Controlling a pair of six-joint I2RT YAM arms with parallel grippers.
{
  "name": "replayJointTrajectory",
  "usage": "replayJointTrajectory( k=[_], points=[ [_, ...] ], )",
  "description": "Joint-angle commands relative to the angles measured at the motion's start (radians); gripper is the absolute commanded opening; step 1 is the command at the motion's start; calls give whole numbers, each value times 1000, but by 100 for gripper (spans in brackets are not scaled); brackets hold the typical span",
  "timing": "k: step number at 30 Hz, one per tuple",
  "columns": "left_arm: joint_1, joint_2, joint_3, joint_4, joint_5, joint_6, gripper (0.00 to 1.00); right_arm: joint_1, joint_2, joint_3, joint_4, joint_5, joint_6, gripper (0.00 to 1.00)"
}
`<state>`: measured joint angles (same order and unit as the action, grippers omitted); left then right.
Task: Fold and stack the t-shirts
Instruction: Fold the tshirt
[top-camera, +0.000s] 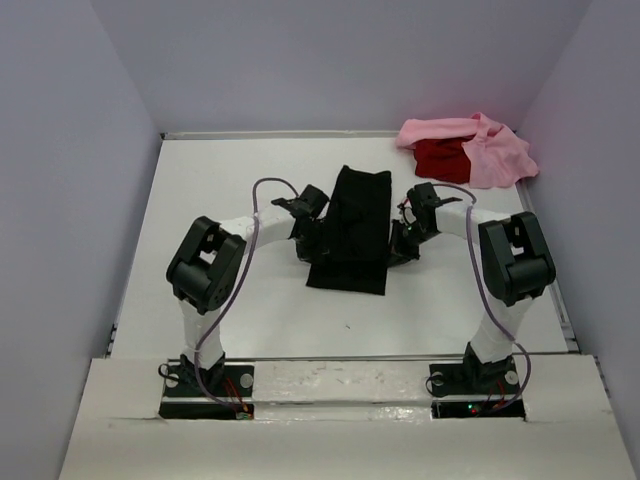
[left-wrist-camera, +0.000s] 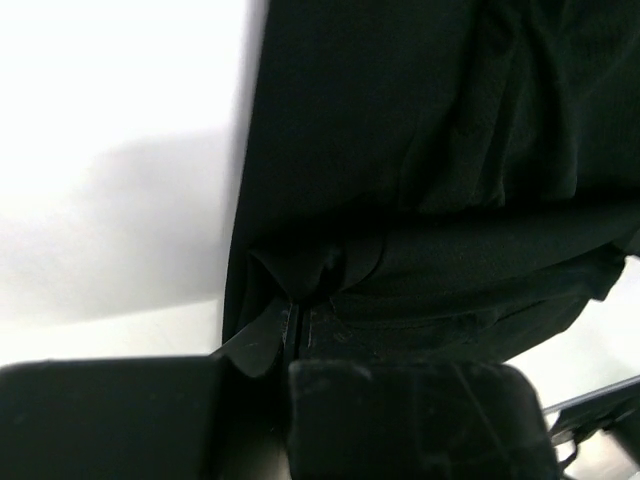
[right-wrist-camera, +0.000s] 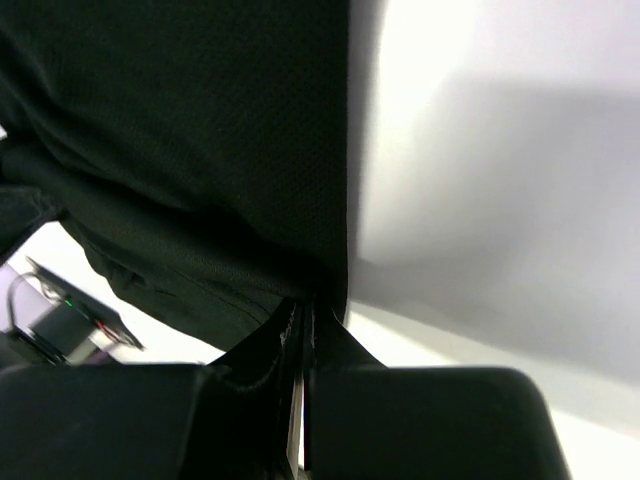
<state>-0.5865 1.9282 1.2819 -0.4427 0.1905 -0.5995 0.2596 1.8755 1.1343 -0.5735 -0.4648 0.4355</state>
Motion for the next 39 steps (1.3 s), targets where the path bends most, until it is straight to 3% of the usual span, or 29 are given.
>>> replayJointTrajectory(
  k=[1,6,12,22,39],
  points=[
    [-79,-67,-125,-183,-126,-40,0,1,-99,-83,-95,89,-46,0],
    [-205,-199,-265,-172,-70,-127,0,41,-203,-183,-155,66,-46,0],
    [-256,-345,-377,-185,-82,-210,0,61,-341,-214,-209,60,-32,0],
    [-256,-414,-250,-301,-117,-243,0,61,-447,-168,-356,28,-49,0],
    [-259,-543,-162,-435,-97,-313,0,61,-627,-104,-526,-12,-30,0]
  ],
)
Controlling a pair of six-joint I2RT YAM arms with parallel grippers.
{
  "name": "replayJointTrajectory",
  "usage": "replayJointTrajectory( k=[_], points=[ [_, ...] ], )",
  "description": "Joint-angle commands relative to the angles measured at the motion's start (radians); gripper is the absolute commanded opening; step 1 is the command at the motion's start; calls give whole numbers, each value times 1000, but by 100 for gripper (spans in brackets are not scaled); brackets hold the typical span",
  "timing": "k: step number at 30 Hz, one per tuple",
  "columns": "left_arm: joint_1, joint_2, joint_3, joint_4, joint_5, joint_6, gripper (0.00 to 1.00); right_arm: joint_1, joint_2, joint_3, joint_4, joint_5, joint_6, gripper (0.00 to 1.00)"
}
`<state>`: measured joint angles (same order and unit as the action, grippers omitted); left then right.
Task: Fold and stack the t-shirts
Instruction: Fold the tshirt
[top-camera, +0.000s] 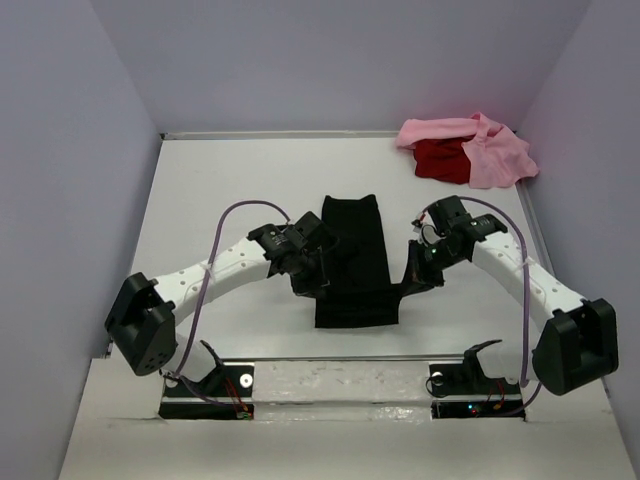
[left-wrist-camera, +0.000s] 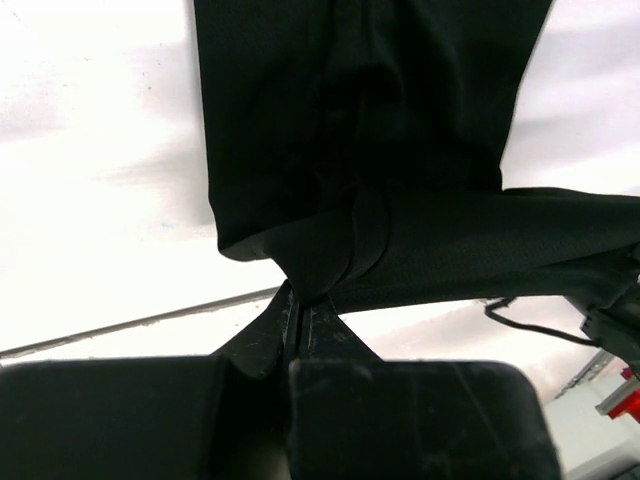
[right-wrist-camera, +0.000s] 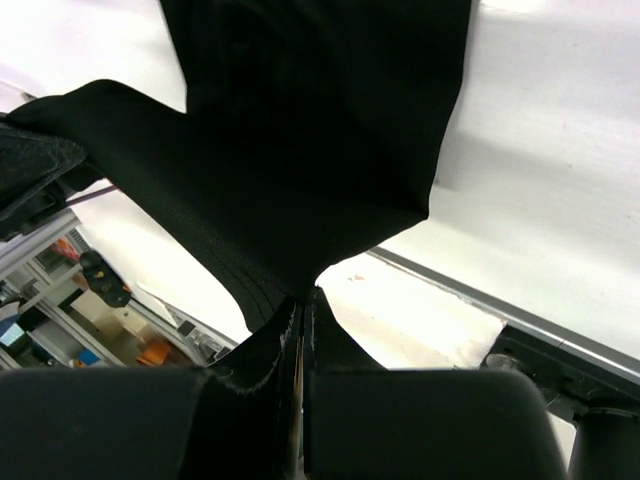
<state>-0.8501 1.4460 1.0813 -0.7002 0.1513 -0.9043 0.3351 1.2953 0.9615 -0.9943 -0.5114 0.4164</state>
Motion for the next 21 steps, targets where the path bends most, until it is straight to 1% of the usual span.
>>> replayJointTrajectory(
  k=[1,8,12,21],
  points=[
    [5,-65,49,-185,-58,-10,0,-15,-50,78,-115,31,-11,0],
    [0,-91,60,-217,-55,-18,0,-15,-64,138,-167,31,-8,0],
    [0,-73,74,-217,-67,-7,0,-15,-39,158,-153,39,-13,0],
    [3,-35,161,-262,-121,16,0,-15,21,230,-135,60,-18,0]
  ],
)
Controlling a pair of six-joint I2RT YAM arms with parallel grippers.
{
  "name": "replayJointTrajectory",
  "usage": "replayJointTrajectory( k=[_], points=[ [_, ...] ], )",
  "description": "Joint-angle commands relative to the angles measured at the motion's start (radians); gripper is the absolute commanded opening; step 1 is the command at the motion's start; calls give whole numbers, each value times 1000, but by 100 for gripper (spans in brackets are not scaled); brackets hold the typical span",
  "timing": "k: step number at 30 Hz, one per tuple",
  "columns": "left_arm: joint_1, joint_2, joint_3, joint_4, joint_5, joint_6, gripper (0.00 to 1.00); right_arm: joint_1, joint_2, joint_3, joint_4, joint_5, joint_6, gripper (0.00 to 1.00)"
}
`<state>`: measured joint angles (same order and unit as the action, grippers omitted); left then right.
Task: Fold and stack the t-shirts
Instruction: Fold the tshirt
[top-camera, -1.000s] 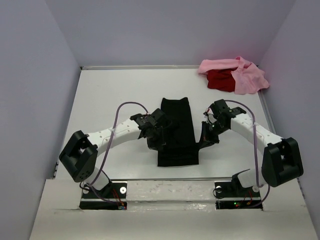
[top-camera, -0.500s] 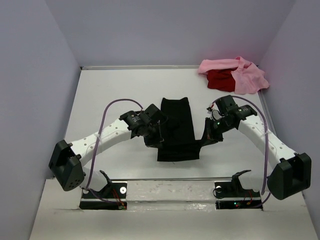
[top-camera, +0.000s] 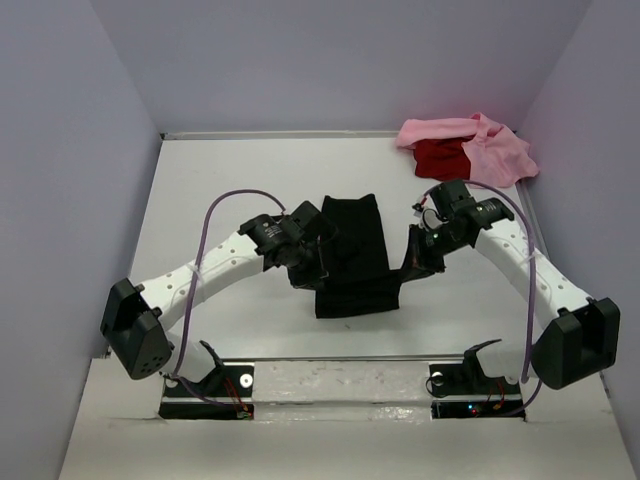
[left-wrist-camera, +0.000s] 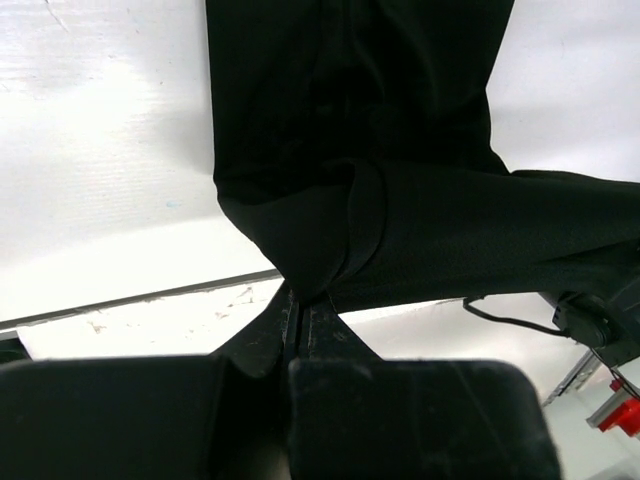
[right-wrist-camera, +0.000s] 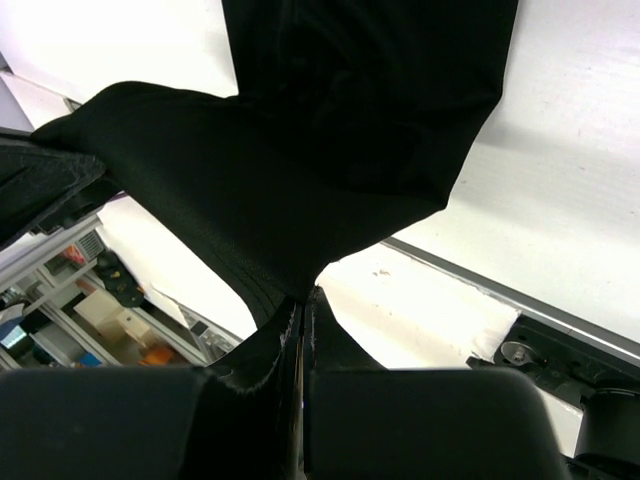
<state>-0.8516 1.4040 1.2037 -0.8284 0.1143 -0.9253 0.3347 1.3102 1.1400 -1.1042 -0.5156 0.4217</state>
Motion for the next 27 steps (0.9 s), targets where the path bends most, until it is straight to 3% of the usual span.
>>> replayJointTrajectory(
  k=[1,27],
  points=[
    [6,7,43,-133,-85,37,0,-14,12,56,-23,68,-23,0],
    [77,138,2,-14,-104,106,0,-14,218,95,141,134,-31,0]
  ],
)
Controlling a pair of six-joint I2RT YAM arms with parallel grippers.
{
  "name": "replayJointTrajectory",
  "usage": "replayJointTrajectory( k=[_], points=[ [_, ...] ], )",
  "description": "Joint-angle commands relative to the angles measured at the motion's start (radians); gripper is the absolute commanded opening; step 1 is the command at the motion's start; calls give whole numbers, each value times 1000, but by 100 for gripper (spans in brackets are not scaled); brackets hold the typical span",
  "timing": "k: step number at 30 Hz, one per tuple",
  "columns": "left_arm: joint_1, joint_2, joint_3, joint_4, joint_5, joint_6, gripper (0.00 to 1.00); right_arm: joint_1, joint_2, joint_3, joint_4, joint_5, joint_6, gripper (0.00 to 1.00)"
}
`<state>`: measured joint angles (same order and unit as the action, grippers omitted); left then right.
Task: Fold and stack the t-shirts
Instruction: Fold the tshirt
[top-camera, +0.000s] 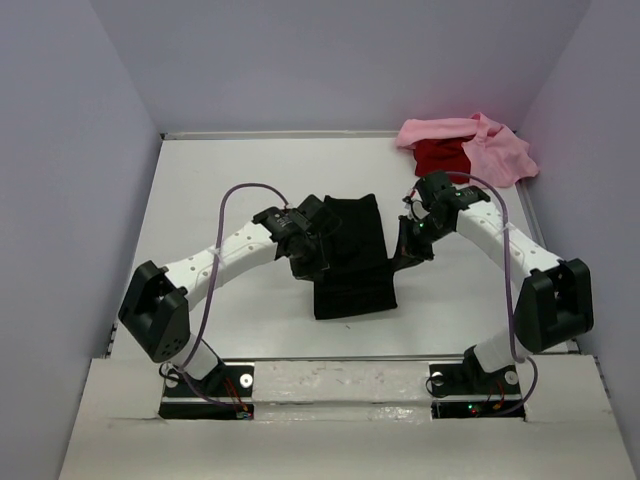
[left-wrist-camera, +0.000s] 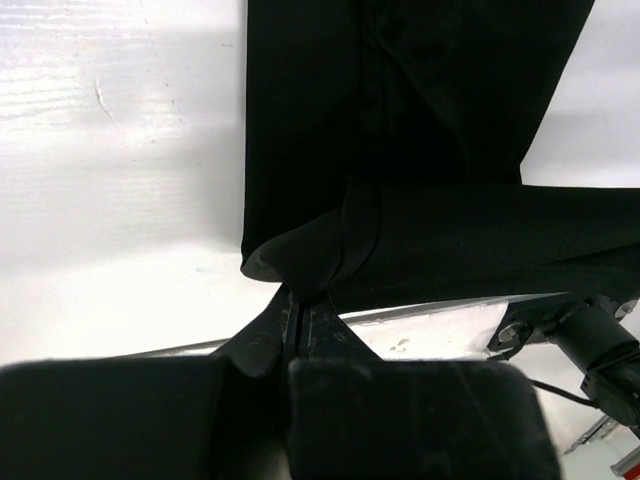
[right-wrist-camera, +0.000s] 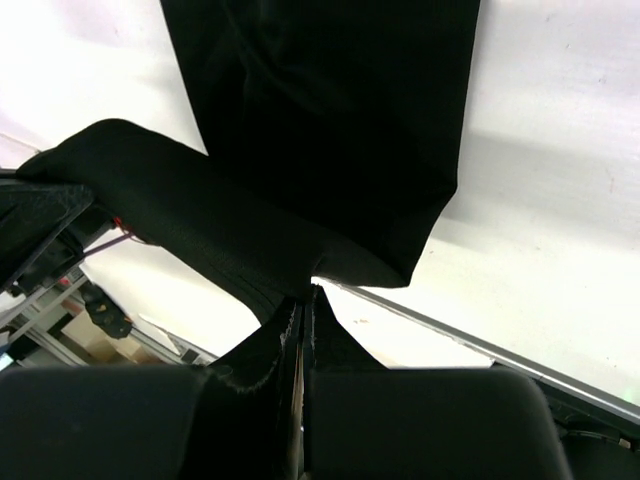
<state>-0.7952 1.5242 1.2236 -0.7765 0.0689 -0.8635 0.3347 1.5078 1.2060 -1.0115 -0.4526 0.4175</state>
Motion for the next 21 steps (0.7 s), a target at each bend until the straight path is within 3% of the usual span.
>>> replayJointTrajectory(
  k=[1,21],
  points=[
    [24,21,-18,-58,-58,46,0,-14,25,26,57,74,-26,0],
    [36,125,-56,32,-58,70,0,-14,181,21,191,134,-45,0]
  ],
)
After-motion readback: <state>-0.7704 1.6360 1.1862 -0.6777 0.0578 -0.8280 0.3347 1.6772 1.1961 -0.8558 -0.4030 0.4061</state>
